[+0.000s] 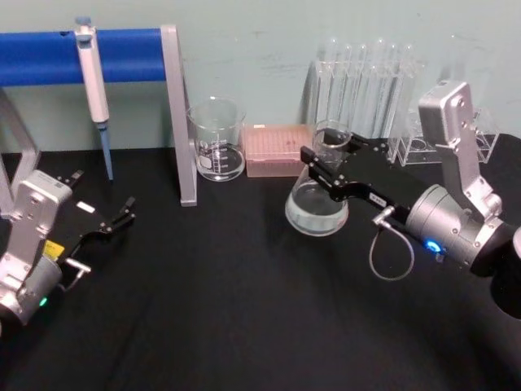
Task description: Grasp the erlenmeyer flask with one hand, shake it three times, then place it back.
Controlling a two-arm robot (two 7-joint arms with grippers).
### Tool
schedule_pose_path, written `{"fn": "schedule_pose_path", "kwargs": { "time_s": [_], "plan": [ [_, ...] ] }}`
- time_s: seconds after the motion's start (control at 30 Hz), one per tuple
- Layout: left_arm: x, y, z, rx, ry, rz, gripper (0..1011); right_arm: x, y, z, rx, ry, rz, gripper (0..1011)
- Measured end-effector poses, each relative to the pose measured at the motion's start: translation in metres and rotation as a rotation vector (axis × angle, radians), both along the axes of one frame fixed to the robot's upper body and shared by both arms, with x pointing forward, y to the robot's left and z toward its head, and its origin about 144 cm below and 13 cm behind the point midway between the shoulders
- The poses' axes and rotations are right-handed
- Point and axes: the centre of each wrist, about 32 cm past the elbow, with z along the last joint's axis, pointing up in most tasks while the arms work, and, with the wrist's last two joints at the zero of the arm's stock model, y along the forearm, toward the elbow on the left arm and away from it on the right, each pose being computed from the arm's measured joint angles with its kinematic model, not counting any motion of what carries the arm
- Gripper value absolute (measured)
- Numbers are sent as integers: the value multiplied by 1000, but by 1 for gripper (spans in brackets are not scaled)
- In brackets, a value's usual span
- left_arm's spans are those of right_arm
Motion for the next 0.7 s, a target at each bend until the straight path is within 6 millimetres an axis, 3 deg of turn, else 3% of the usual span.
{"fn": "schedule_pose_path", "kwargs": {
  "time_s": [0.7],
  "plan": [
    [0,0,0,0,0,0,1001,-18,26,-4,8,40,229,451]
  ]
}}
